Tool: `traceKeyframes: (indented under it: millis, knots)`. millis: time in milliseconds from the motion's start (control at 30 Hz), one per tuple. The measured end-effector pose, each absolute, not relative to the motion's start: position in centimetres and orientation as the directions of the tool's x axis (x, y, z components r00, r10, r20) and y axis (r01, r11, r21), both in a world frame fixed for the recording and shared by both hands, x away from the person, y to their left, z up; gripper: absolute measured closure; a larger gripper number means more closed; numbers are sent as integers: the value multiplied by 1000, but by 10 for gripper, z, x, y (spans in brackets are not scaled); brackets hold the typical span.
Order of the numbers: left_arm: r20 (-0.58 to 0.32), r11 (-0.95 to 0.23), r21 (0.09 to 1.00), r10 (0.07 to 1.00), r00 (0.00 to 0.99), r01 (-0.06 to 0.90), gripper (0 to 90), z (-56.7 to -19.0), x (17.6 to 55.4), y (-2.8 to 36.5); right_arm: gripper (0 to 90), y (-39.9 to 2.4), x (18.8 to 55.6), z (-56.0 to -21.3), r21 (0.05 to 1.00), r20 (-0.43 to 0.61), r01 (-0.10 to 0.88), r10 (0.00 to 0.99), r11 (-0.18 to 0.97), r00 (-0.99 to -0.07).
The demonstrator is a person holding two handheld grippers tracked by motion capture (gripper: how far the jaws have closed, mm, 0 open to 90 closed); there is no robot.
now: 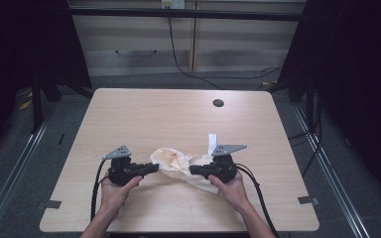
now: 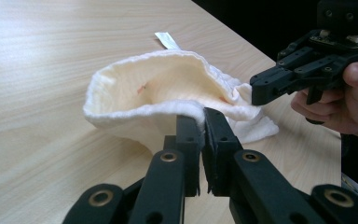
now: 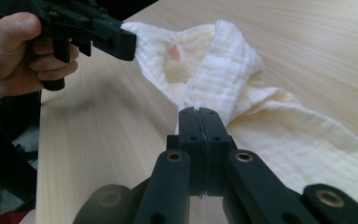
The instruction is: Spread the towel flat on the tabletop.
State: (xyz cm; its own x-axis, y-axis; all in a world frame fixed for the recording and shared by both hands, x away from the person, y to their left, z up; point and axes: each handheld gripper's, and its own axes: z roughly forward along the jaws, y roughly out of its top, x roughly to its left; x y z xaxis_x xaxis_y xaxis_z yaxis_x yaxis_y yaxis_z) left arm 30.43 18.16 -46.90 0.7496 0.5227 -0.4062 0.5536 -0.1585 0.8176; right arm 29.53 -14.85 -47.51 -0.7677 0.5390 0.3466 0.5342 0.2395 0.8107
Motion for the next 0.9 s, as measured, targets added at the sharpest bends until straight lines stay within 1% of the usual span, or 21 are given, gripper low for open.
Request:
traceKeyframes:
  millis: [233,300,433,633,733,900]
  knots:
    - [-396,-139,830,535,746,540,866,-462,305,194,892,-160,299,-463,833,339,517,557,196,-758]
    - [-371,-159,834,545,752,528,866,-459,306,196,892,-164,301,-459,840,334,510,564,186,-755]
    - [-351,-156,852,539,766,500,868,-448,304,200,892,-170,305,-450,851,329,498,574,164,-750]
    - [-317,-185,861,534,784,474,870,-441,308,201,892,-179,313,-436,867,319,479,586,136,-745]
    - [-324,-151,873,531,783,464,870,-431,311,204,892,-186,314,-424,884,307,454,596,109,-742]
    - [-305,-151,886,525,795,439,870,-422,313,206,892,-190,317,-411,898,290,429,606,94,-741]
